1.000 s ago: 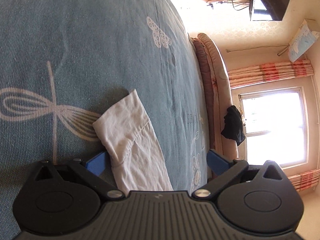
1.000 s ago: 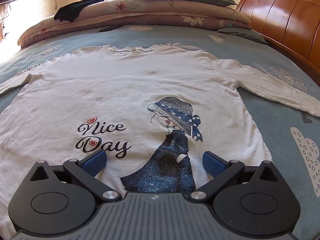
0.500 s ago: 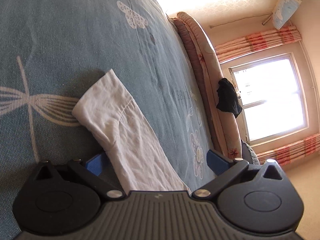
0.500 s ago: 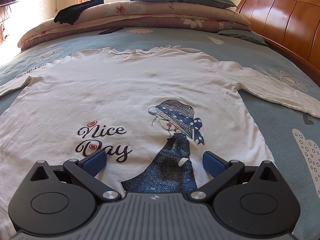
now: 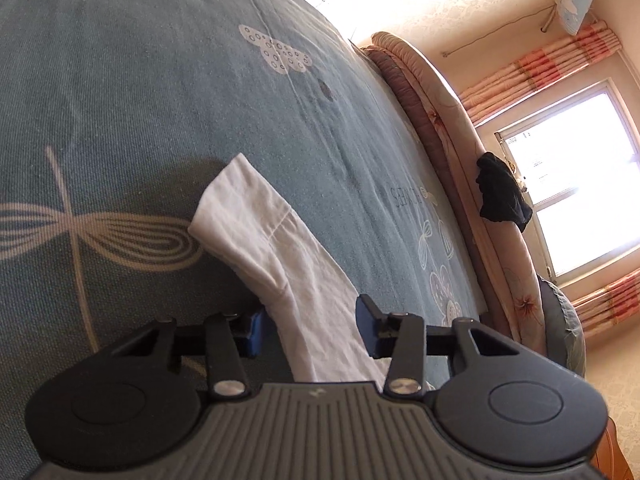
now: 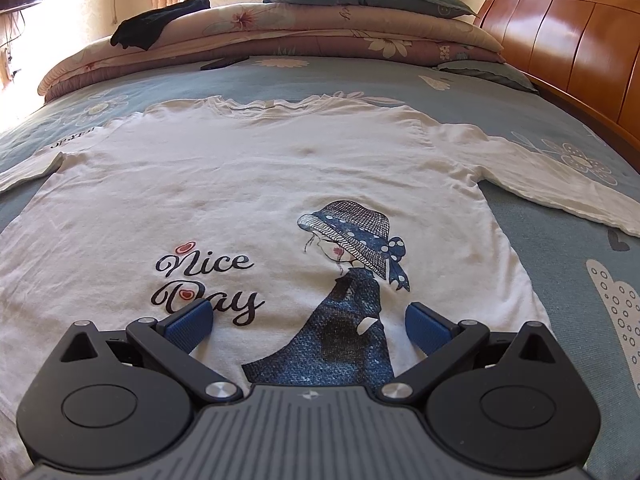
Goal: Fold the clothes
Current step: 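Close the left gripper on the white sleeve cuff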
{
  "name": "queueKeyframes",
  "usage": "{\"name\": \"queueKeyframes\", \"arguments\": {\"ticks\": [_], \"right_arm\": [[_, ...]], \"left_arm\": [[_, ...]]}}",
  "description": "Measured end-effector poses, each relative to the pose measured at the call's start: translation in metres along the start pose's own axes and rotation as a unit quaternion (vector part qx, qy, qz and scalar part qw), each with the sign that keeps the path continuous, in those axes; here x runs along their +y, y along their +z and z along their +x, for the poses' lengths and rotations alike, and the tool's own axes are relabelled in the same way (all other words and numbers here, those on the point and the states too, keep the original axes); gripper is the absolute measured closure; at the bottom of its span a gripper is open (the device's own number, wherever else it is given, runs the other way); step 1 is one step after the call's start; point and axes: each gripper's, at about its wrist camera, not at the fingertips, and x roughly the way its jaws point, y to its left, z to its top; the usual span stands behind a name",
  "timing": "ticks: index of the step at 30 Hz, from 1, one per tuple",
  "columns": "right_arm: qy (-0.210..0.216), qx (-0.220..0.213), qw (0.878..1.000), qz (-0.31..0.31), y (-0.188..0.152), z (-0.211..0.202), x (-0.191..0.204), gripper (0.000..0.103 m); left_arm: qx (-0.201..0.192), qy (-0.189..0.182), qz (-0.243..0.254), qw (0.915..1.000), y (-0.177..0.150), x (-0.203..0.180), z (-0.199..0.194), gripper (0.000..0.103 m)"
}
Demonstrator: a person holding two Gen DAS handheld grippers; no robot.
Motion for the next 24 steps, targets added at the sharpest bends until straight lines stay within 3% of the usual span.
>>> {"name": "queueKeyframes", "arguments": {"ticks": [3, 7, 11, 14, 15, 16, 24], "right_arm": [[0.0, -0.001, 1.0, 0.0, 0.0, 0.0, -0.001, 0.0], [0.001, -0.001, 1.0, 0.0, -0.001, -0.002, -0.002, 0.0], [0.002, -0.001, 1.0, 0.0, -0.003, -0.004, -0.004, 0.0], [0.002, -0.002, 1.0, 0.0, -0.004, -0.006, -0.005, 0.0], [0.002, -0.003, 1.0, 0.0, -0.004, -0.006, -0.005, 0.0], [0.002, -0.003, 1.0, 0.0, -0.005, -0.006, -0.006, 0.0], [0.006, -0.004, 1.0, -0.003, -0.006, -0.008, -0.007, 0.0]], "left_arm": [[-0.008, 0.006, -0.021, 0.9997, 0.0, 0.005, -0.002, 0.07], [-0.029, 0.0, -0.062, 0.9977, -0.001, 0.015, -0.002, 0.07], [-0.046, 0.01, -0.062, 0.997, 0.001, 0.015, 0.001, 0.07], [-0.046, 0.026, -0.037, 0.9979, -0.001, 0.007, 0.0, 0.072], [-0.045, 0.041, -0.023, 0.9979, -0.001, 0.004, 0.0, 0.077], [-0.045, 0.063, -0.008, 0.997, -0.002, -0.001, -0.001, 0.091], [-0.04, 0.146, 0.073, 0.9858, -0.003, -0.04, 0.0, 0.092]]}}
